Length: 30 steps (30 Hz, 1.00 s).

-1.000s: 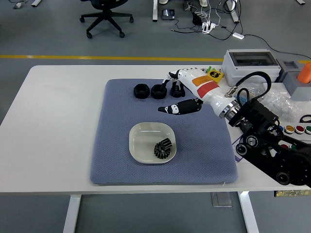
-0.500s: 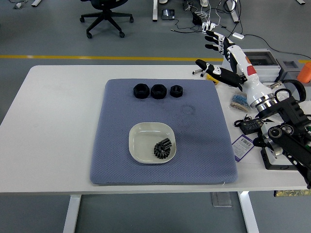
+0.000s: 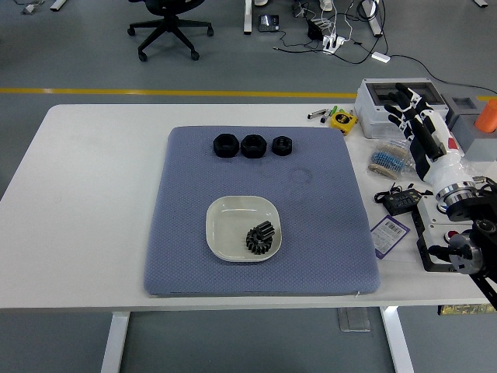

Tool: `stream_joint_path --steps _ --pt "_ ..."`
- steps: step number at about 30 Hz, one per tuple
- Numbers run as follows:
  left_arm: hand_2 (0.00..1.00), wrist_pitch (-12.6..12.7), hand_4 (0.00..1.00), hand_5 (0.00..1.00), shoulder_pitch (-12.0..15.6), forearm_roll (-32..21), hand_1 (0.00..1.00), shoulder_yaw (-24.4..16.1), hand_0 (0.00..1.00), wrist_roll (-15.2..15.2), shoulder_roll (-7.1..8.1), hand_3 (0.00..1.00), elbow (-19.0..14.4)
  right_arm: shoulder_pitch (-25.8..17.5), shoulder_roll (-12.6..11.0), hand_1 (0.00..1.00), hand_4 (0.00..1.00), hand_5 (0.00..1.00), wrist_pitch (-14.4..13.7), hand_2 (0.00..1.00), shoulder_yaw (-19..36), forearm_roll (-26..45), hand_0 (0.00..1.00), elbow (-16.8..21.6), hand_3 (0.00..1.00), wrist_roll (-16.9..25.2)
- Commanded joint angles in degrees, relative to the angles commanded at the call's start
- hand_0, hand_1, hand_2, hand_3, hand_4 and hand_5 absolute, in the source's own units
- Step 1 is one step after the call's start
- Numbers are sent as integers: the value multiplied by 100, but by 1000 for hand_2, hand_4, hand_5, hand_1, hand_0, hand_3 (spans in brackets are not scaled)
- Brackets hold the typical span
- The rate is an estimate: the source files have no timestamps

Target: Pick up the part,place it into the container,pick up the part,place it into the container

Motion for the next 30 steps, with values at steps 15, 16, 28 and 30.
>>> stream_joint_path --steps 15,16,28,30 --pt "632 11 635 620 -52 -6 691 2 741 -22 -12 581 13 -964 355 825 998 998 69 850 821 -270 876 365 866 -23" --pt "632 8 635 620 -56 18 691 -8 741 -20 -13 581 14 -1029 416 825 998 998 109 850 887 -258 876 386 866 -23" --pt "630 3 635 620 -86 80 690 -36 740 -19 -22 582 17 -1378 723 822 998 998 409 849 1200 -147 875 420 864 61" --pt "630 3 635 620 -91 77 690 -34 740 -20 -22 582 18 -1401 729 822 998 998 422 849 1209 -162 875 422 864 97"
